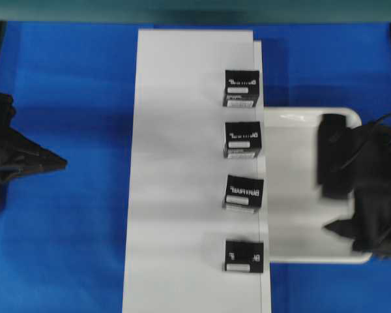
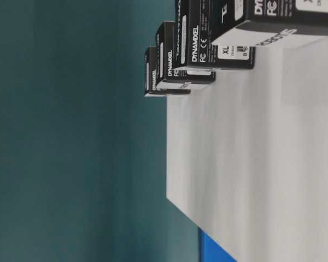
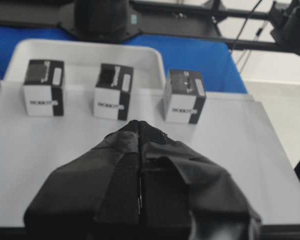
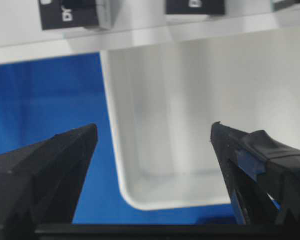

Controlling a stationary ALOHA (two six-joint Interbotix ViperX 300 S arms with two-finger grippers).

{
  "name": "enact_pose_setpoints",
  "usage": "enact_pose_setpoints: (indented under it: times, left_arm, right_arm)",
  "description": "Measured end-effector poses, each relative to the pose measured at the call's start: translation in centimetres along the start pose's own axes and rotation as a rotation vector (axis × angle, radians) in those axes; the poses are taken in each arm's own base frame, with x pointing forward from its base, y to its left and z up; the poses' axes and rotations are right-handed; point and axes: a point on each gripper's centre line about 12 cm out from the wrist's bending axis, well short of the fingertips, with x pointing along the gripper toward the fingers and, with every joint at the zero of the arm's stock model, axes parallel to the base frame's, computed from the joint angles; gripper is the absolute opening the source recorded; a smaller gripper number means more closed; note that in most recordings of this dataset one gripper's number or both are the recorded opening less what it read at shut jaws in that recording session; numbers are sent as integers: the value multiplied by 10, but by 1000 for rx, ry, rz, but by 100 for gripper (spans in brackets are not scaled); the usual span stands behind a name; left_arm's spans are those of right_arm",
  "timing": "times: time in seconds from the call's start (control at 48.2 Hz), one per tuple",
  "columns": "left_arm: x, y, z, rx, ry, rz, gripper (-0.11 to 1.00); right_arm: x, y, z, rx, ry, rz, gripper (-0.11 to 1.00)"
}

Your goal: Place the box from the white plastic tray onto the white base.

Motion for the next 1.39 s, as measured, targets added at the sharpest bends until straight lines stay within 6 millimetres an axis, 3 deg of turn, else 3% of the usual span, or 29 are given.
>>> enact_pose_setpoints:
  times: [0.332, 0.519, 0.685, 0.892, 1.203, 1.39]
  left_arm:
    - [-2, -1, 3, 2, -20, -4, -7]
    - [-8, -2, 11, 2, -79, -11, -7]
    - [-10, -2, 13, 0, -93, -14, -7]
    - [-12, -3, 14, 2, -100, -17, -7]
    - [-21, -2, 13, 14, -123, -18, -7]
    - [-26, -2, 16, 9, -146, -20, -7]
  right_arm:
    - [-53, -39, -63, 52, -421, 105, 95]
    - [-62, -58, -101, 68, -554, 101, 95]
    - [-68, -72, -120, 75, -644, 53, 95]
    - [-75, -82, -132, 63, -722, -1, 95]
    - [-86, -101, -132, 11, -848, -177, 95]
    - [-87, -101, -135, 21, -920, -163, 95]
